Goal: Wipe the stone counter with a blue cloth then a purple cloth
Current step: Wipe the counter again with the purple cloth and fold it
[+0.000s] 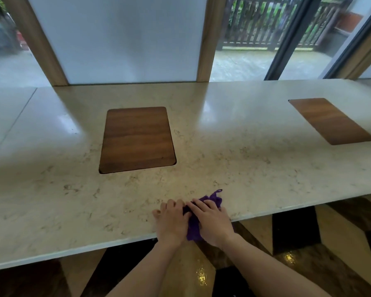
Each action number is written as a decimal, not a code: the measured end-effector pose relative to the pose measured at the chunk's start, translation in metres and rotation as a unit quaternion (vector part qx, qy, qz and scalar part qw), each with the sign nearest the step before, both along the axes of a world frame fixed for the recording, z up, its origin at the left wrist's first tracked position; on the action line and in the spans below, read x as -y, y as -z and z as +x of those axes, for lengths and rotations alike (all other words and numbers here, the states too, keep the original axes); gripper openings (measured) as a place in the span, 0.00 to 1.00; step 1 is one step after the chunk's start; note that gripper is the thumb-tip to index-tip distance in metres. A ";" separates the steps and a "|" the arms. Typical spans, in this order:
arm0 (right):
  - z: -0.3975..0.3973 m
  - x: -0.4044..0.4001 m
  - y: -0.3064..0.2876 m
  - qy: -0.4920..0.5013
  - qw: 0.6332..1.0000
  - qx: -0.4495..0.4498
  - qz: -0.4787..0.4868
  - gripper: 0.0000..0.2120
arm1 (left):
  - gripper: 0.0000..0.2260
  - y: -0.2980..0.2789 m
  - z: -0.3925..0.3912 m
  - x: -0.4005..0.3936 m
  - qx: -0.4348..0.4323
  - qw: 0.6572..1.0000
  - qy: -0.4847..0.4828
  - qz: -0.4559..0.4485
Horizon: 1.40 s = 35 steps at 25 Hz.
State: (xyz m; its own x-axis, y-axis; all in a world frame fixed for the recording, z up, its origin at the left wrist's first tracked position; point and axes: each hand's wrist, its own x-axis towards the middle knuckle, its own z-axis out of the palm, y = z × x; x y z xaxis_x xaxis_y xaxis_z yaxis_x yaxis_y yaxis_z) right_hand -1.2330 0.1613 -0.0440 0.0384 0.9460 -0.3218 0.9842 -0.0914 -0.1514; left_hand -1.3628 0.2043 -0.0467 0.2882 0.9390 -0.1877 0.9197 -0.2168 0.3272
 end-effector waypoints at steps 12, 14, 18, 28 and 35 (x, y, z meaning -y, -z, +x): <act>0.083 0.082 -0.056 0.131 0.985 -0.023 0.111 0.11 | 0.17 -0.066 0.040 0.048 0.254 0.964 0.048 -0.056; 0.118 0.107 -0.083 0.154 0.979 -0.069 0.112 0.08 | 0.18 -0.085 0.065 0.063 0.282 0.956 0.063 -0.041; 0.199 0.173 -0.129 0.259 0.947 -0.134 0.138 0.09 | 0.19 -0.134 0.141 0.099 0.331 0.938 0.104 0.003; 0.355 0.372 -0.234 0.440 0.816 -0.167 0.336 0.09 | 0.14 -0.225 0.363 0.217 0.459 0.829 0.293 -0.124; 0.394 0.451 -0.270 0.534 0.682 -0.203 0.456 0.11 | 0.13 -0.261 0.466 0.269 0.449 0.788 0.405 -0.119</act>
State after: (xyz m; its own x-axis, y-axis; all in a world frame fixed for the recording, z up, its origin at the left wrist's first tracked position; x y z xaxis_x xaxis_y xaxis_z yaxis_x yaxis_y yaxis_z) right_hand -0.8389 -0.2897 0.2262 0.9454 0.2621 0.1935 0.2904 -0.4087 -0.8653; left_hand -0.8970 -0.0650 0.2139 0.8911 0.3486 0.2906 -0.1143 -0.4473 0.8871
